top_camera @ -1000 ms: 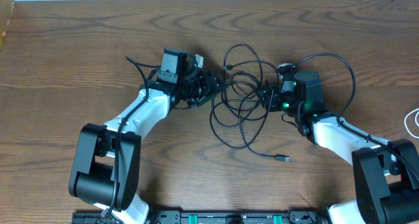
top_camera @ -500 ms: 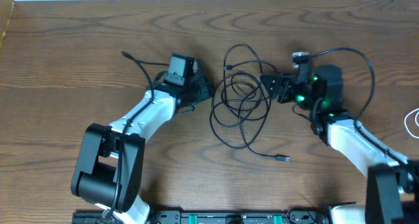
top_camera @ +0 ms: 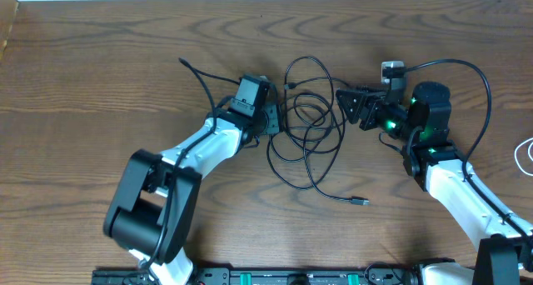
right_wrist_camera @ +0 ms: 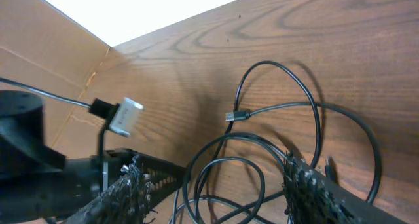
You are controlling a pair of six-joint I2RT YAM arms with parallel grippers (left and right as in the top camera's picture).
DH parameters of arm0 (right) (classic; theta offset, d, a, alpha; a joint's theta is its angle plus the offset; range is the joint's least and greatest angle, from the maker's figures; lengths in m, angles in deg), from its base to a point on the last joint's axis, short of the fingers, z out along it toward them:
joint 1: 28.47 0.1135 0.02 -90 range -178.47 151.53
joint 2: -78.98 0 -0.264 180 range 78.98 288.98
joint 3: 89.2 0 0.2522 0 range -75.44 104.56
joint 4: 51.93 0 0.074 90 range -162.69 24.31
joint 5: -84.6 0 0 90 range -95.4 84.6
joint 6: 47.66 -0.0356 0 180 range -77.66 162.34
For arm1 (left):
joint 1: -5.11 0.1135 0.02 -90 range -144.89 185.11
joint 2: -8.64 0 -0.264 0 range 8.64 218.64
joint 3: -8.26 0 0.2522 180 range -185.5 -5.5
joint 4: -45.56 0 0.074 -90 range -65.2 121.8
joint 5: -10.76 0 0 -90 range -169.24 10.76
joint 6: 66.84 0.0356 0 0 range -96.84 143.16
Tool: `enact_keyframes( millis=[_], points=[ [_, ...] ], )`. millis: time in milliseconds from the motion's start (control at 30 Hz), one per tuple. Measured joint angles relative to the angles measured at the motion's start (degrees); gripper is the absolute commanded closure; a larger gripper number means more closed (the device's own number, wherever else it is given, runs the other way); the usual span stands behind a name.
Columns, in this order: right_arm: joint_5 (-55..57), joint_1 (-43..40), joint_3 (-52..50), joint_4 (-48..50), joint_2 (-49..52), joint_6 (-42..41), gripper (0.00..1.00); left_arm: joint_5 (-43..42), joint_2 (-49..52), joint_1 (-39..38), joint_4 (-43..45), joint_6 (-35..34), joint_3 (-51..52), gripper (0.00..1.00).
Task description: Untangle cables
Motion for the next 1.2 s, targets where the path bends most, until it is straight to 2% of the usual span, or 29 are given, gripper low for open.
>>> enact_keyframes(
  millis=[100, 267, 567, 733, 900, 1200],
  points=[
    [-0.1, 0.0, 0.0, -1.2, 0.0, 0.0, 0.36, 1.0, 1.8, 0.0, 0.3, 0.4, 0.0, 0.54],
    [-0.2, 0.0, 0.0, -2.2, 0.0, 0.0, 0.36, 0.9, 1.9, 0.0, 1.1, 0.2, 0.0, 0.92],
    [-0.2, 0.0, 0.0, -9.4, 0.0, 0.2, 0.39, 0.2, 1.9, -0.1, 0.8, 0.7, 0.0, 0.93],
    [-0.7, 0.5, 0.0, -14.7, 0.0, 0.2, 0.37, -5.3, -0.1, 1.4, -0.5, 0.1, 0.0, 0.92],
    [-0.3, 3.2, 0.0, -15.3, 0.0, 1.0, 0.36, -9.5, -8.4, 3.9, -1.6, 0.0, 0.0, 0.92],
    [6.7, 9.4, 0.0, -14.5, 0.0, 1.6, 0.25, -19.3, -23.6, 5.5, -1.8, 2.4, 0.0, 0.92]
  ],
)
